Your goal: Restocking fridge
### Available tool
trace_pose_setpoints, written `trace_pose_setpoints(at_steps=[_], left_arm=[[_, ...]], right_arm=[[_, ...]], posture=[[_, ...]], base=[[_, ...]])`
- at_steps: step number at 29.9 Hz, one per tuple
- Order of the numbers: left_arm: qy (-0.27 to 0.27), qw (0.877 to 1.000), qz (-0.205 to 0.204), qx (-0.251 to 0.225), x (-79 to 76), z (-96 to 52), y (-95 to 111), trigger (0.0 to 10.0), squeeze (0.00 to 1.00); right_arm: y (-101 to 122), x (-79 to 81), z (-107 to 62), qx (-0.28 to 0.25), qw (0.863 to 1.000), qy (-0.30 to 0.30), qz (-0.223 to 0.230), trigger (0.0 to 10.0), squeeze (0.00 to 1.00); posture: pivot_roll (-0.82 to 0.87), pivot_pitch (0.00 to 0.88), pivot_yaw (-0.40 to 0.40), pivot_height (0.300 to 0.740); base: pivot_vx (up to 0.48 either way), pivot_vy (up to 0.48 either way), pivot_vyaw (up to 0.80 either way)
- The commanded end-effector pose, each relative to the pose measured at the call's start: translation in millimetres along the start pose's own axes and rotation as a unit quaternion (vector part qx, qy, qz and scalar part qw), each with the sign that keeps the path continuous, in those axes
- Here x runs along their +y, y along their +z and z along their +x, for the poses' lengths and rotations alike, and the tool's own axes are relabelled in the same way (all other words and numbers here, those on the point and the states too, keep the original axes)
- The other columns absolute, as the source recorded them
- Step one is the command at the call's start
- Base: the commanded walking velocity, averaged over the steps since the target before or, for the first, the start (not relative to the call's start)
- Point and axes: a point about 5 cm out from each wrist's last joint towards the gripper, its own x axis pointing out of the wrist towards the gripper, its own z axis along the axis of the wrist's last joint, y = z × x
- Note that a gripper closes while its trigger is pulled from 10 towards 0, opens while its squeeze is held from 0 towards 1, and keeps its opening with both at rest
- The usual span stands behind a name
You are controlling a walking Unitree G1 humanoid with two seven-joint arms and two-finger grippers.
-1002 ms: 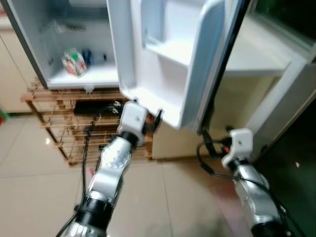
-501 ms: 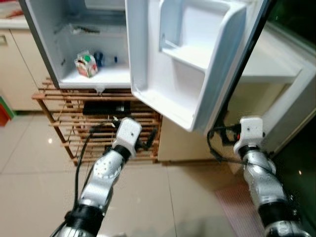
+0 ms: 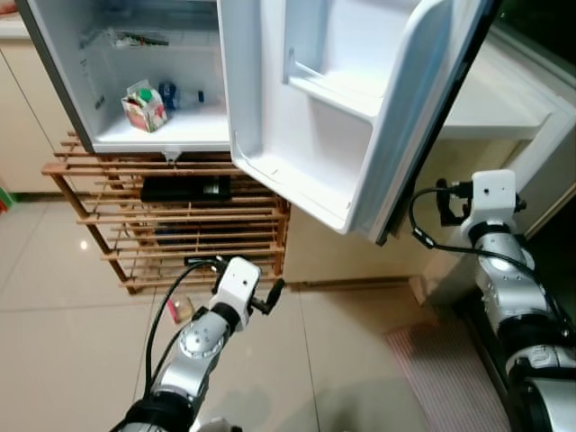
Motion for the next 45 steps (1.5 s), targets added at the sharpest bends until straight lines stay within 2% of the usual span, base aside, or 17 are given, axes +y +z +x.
trace_pose_setpoints(at_steps=[1,2,5,8,10,16,21,45], left_arm=[[-0.034,0.999,-0.004,-0.038,-13.4,3.7,11.3,10.0,0.00],[-0.057,0.998,-0.008,-0.040,-25.6,2.6,7.8,10.0,0.00],[-0.057,0.998,-0.004,-0.037,-28.4,2.1,5.8,10.0,0.00],[-0.064,0.994,0.055,-0.073,-42.9,-4.7,6.6,10.0,0.00],[-0.064,0.993,0.065,-0.077,-45.6,-7.4,4.5,10.0,0.00],[-0.037,0.994,0.080,-0.065,-42.4,-14.0,-6.0,10.0,0.00],[-0.024,0.994,0.096,-0.045,-41.3,-13.2,-13.9,10.0,0.00],[-0.024,0.994,0.096,-0.045,-41.3,-13.2,-13.9,10.0,0.00]], right_arm=[[0.0,-9.8,2.0,0.006,1.000,-0.003,-0.019,10.0,0.10],[2.2,-15.2,5.3,0.010,1.000,-0.004,-0.025,10.0,0.10],[2.9,-16.7,6.4,0.011,1.000,-0.004,-0.026,10.0,0.10],[10.5,-16.9,12.2,0.008,1.000,0.002,-0.015,10.0,0.10],[14.1,-15.4,14.6,0.004,1.000,0.001,0.000,10.0,0.10],[27.8,-6.6,22.1,-0.011,0.999,0.019,0.047,10.0,0.10],[26.6,4.8,24.1,0.002,0.997,0.038,0.071,10.0,0.10],[26.6,4.8,24.1,0.002,0.997,0.038,0.071,10.0,0.10]], posture=[[-0.08,0.113,-0.099,0.740],[-0.09,0.144,-0.119,0.740],[-0.09,0.144,-0.119,0.740],[-0.08,0.152,-0.140,0.740],[-0.08,0.152,-0.142,0.740],[-0.09,0.146,-0.147,0.740],[-0.10,0.134,-0.145,0.740],[-0.10,0.134,-0.145,0.740]], base=[[0.000,0.000,0.00],[0.000,0.000,0.00],[0.000,0.000,0.00],[0.000,0.000,0.00],[0.000,0.000,0.00],[0.000,0.000,0.00],[0.000,0.000,0.00],[0.000,0.000,0.00]])
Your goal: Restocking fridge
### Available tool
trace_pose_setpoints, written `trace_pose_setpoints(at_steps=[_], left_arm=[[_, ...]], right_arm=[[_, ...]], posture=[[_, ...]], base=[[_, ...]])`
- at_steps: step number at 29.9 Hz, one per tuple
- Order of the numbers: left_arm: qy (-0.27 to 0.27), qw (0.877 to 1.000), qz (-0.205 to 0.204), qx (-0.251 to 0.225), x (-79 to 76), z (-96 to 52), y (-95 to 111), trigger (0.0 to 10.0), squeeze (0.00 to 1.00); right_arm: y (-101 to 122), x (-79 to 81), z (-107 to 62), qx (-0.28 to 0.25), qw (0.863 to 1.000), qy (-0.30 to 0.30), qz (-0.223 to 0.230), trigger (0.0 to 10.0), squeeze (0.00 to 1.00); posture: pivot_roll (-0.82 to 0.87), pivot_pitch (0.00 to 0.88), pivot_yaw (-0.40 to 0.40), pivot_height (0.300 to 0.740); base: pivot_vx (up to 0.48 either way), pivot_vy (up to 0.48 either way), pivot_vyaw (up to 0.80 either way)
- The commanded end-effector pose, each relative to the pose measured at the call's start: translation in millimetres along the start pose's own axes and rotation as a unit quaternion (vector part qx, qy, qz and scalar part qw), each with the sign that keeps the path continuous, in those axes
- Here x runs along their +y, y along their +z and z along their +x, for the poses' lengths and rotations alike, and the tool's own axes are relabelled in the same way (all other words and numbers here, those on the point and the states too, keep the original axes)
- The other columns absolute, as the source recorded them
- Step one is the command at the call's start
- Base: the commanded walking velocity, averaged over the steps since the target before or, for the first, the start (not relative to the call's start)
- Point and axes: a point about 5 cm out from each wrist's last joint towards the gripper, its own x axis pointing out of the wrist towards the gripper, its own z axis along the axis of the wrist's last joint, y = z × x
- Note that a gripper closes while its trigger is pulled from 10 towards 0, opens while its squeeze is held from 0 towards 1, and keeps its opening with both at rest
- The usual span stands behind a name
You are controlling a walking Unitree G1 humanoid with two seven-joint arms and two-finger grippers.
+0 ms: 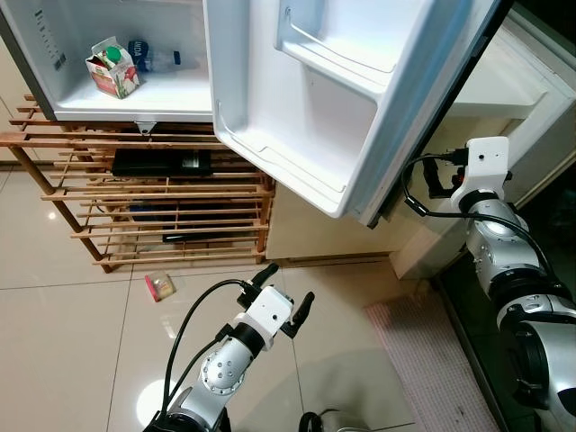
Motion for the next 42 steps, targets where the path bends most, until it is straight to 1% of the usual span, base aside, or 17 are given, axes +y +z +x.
trace_pose_setpoints(at_steps=[1,6,7,8,9,10,14,18,23,27,32,33,34,37,40,41,42], left_arm=[[-0.008,1.000,-0.002,0.001,-5.6,0.2,-0.5,10.0,0.00],[-0.008,1.000,-0.002,0.001,-5.6,0.2,-0.5,10.0,0.00],[-0.019,0.992,0.110,0.058,-14.7,-0.1,-17.8,10.0,0.00],[-0.026,0.976,0.202,0.082,-15.7,-4.3,-29.3,10.0,0.00],[-0.027,0.960,0.264,0.090,-13.1,-7.9,-36.1,10.0,0.00],[-0.028,0.951,0.295,0.092,-11.0,-9.8,-39.1,10.0,0.00],[-0.019,0.954,0.284,0.091,-9.0,-7.3,-36.8,10.0,0.00],[0.003,0.968,0.240,0.075,-6.2,2.4,-26.2,10.0,0.00],[0.052,0.964,0.248,0.075,1.1,1.2,-28.3,10.0,0.00],[0.066,0.960,0.230,0.148,7.7,-22.6,-51.5,10.0,0.00],[0.085,0.957,0.160,0.228,10.3,-35.8,-67.4,10.0,0.00],[0.080,0.949,0.091,0.292,6.8,-47.4,-80.4,10.0,0.00],[0.080,0.949,0.091,0.292,6.8,-47.4,-80.4,10.0,0.00],[0.057,0.930,0.051,0.359,-1.1,-62.4,-94.1,10.0,0.00],[0.052,0.918,0.023,0.394,-5.4,-69.4,-100.1,10.0,0.00],[0.046,0.914,0.018,0.403,-8.5,-70.1,-101.1,10.0,0.00],[0.035,0.910,0.011,0.413,-12.3,-70.0,-101.8,10.0,0.00]], right_arm=[[2.0,-6.8,0.4,0.002,1.000,-0.009,0.005,10.0,0.10],[2.0,-6.8,0.4,0.002,1.000,-0.009,0.005,10.0,0.10],[10.8,22.4,3.1,-0.022,0.996,0.059,0.056,10.0,0.10],[19.4,42.0,2.6,-0.045,0.990,0.106,0.086,10.0,0.10],[25.1,54.9,0.9,-0.061,0.983,0.137,0.105,10.0,0.10],[28.0,61.4,-0.4,-0.069,0.979,0.153,0.115,10.0,0.10],[26.3,61.8,-0.8,-0.067,0.979,0.151,0.116,10.0,0.10],[23.6,64.0,-2.3,-0.062,0.979,0.153,0.118,10.0,0.10],[29.3,70.8,-12.0,-0.066,0.971,0.179,0.145,10.0,0.10],[40.4,94.9,-38.4,-0.073,0.945,0.261,0.182,10.0,0.10],[46.8,105.6,-51.6,-0.076,0.934,0.292,0.193,10.0,0.10],[48.2,108.4,-55.0,-0.075,0.935,0.293,0.188,10.0,0.09],[48.2,108.4,-55.0,-0.075,0.935,0.293,0.188,10.0,0.09],[48.8,107.3,-57.1,-0.064,0.938,0.283,0.189,10.0,0.10],[62.8,117.6,-63.9,-0.068,0.927,0.303,0.209,10.0,0.09],[73.1,126.9,-71.0,-0.081,0.911,0.334,0.229,10.0,0.10],[84.6,135.8,-80.4,-0.084,0.882,0.373,0.277,10.0,0.10]], posture=[[-0.10,0.134,-0.145,0.740],[-0.10,0.134,-0.145,0.740],[-0.15,0.030,-0.136,0.740],[-0.15,0.031,-0.136,0.740],[-0.15,0.031,-0.134,0.740],[-0.15,0.031,-0.134,0.740],[-0.15,0.037,-0.132,0.740],[-0.15,0.043,-0.133,0.740],[-0.15,0.046,-0.135,0.740],[-0.15,0.046,-0.134,0.740],[-0.16,0.045,-0.126,0.740],[-0.16,0.040,-0.127,0.740],[-0.16,0.040,-0.127,0.740],[-0.16,0.039,-0.129,0.740],[-0.16,0.029,-0.130,0.740],[-0.16,0.026,-0.129,0.740],[-0.16,0.023,-0.130,0.740]], base=[[0.000,0.000,0.00],[0.000,0.000,0.00],[0.000,0.000,0.00],[0.000,0.000,0.00],[0.000,0.000,0.00],[0.000,0.000,0.00],[0.000,0.000,0.00],[0.000,0.000,0.00],[0.000,0.000,0.00],[0.000,0.000,0.00],[0.000,0.000,0.00],[0.000,0.000,0.00],[0.000,0.000,0.00],[0.000,0.000,0.00],[0.000,0.000,0.00],[0.000,0.000,0.00],[0.000,0.000,0.00]])
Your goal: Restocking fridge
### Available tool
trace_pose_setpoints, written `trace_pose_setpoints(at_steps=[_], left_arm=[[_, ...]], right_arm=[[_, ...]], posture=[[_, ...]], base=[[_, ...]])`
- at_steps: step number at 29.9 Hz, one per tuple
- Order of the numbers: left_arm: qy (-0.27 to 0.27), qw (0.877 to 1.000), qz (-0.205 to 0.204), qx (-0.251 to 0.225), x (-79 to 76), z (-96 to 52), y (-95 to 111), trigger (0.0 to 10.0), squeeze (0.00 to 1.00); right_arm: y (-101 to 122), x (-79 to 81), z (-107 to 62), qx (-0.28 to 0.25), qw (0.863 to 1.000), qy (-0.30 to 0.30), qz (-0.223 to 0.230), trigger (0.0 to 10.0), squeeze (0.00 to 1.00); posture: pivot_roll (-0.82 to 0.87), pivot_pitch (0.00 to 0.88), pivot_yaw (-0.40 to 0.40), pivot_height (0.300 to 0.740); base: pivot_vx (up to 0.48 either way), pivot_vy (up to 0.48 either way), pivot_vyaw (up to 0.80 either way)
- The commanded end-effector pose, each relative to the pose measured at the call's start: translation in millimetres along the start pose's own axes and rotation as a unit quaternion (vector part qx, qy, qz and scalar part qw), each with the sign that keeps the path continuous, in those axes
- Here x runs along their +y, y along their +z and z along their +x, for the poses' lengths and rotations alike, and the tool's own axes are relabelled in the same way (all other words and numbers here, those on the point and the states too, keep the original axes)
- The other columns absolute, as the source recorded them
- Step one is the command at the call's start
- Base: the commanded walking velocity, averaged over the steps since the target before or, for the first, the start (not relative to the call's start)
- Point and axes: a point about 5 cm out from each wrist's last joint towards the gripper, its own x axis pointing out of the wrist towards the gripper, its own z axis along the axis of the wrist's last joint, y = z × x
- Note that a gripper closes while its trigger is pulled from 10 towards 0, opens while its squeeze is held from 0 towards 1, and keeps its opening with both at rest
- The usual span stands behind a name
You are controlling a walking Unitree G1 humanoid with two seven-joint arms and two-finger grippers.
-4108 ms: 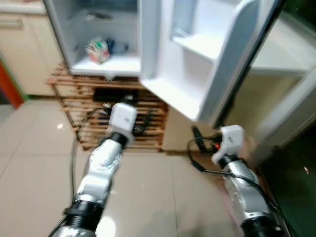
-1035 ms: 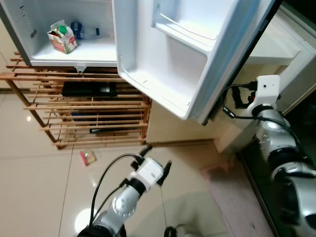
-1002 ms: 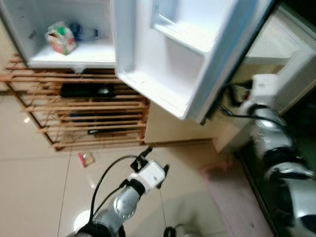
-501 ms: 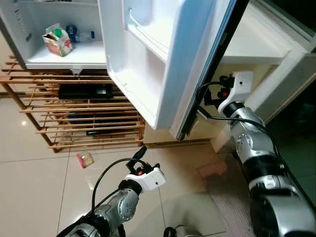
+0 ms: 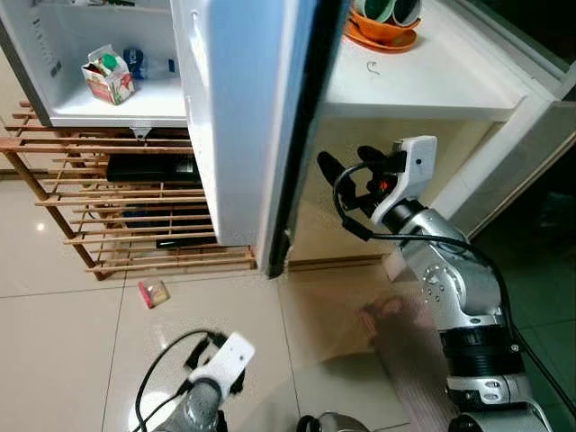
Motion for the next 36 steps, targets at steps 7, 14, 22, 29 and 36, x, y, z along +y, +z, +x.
trace_pose_setpoints(at_steps=[7,14,22,29,36], left_arm=[[-0.068,0.992,-0.074,-0.070,-18.0,7.1,46.1,10.0,0.00],[-0.062,0.974,-0.096,-0.194,1.7,7.8,88.4,10.0,0.00],[-0.030,0.924,-0.141,-0.354,21.8,-5.7,153.0,10.0,0.00],[0.053,0.864,-0.167,-0.473,66.6,-33.3,209.9,10.0,0.00],[0.070,0.859,-0.171,-0.477,80.3,-38.5,216.3,10.0,0.00]], right_arm=[[11.2,21.5,-22.5,0.020,0.965,0.146,0.216,10.0,0.09],[-18.6,-44.7,-51.6,0.061,0.982,-0.049,0.173,10.0,0.07],[-43.7,-81.6,-72.7,0.110,0.974,-0.191,0.049,10.0,0.07],[-53.5,-101.2,-81.8,0.114,0.957,-0.267,0.028,10.0,0.08],[-55.7,-99.9,-74.0,0.096,0.961,-0.261,0.008,10.0,0.10]], posture=[[-0.15,0.014,-0.118,0.740],[-0.13,0.000,-0.100,0.740],[-0.11,0.000,-0.091,0.740],[-0.09,0.000,-0.083,0.740],[-0.08,0.000,-0.073,0.740]], base=[[0.000,0.000,0.00],[0.000,0.000,0.00],[0.000,0.000,0.00],[0.000,0.000,0.00],[0.000,0.000,0.46]])
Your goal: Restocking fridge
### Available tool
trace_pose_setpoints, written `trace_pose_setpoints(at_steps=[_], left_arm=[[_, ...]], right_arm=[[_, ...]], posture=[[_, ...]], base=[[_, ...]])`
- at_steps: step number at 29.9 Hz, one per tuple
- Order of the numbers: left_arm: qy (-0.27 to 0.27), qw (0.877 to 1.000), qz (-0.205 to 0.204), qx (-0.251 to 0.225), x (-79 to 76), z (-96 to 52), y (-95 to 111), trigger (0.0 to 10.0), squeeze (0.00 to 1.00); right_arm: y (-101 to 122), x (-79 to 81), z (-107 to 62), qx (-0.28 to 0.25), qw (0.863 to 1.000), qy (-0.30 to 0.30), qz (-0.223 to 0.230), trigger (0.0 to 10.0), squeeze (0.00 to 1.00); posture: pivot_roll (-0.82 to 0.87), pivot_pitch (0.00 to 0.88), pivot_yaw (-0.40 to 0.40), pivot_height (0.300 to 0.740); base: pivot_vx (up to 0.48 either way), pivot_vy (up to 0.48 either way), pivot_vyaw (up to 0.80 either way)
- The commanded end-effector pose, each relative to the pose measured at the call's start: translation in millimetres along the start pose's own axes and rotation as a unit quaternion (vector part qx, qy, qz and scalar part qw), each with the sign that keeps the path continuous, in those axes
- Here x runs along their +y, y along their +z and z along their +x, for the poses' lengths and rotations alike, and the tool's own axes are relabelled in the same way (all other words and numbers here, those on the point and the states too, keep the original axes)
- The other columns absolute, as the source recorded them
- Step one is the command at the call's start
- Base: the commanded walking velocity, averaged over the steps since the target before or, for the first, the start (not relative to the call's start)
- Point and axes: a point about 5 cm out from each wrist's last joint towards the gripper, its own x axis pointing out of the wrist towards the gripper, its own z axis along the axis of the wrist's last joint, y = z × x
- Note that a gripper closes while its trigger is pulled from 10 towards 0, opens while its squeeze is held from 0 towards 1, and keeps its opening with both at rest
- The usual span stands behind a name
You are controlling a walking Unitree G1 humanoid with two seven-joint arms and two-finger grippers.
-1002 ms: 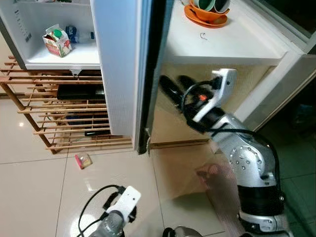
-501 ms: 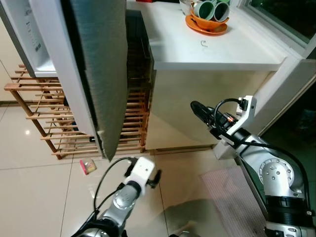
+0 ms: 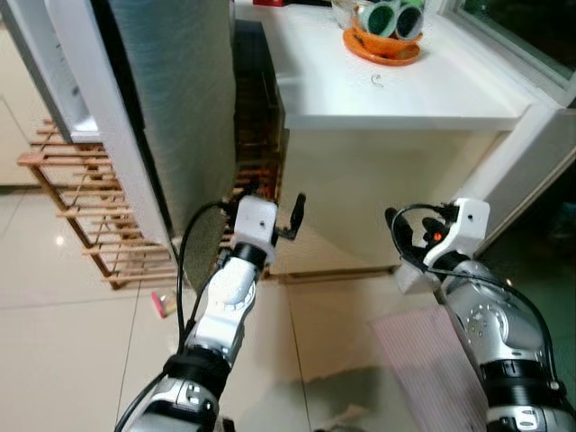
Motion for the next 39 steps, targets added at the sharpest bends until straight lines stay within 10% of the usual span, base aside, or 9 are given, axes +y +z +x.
trace_pose_setpoints(at_steps=[1,23,39], left_arm=[[0.006,1.000,0.000,0.006,1.6,-0.9,1.5,10.0,0.00],[0.051,0.999,-0.005,0.004,22.3,9.2,27.1,10.0,0.00],[0.086,0.996,-0.004,0.005,28.9,7.1,31.6,10.0,0.00]], right_arm=[[1.9,2.6,2.8,-0.009,1.000,0.005,-0.011,10.0,0.10],[-13.0,19.9,5.7,-0.006,0.998,0.044,-0.036,10.0,0.25],[-14.6,23.5,6.8,-0.011,0.998,0.050,-0.038,10.0,0.25]], posture=[[-0.08,0.000,-0.072,0.740],[-0.07,0.000,-0.065,0.740],[-0.07,0.000,-0.064,0.740]], base=[[0.000,0.000,0.48],[0.000,0.000,0.47],[0.000,0.468,0.45]])
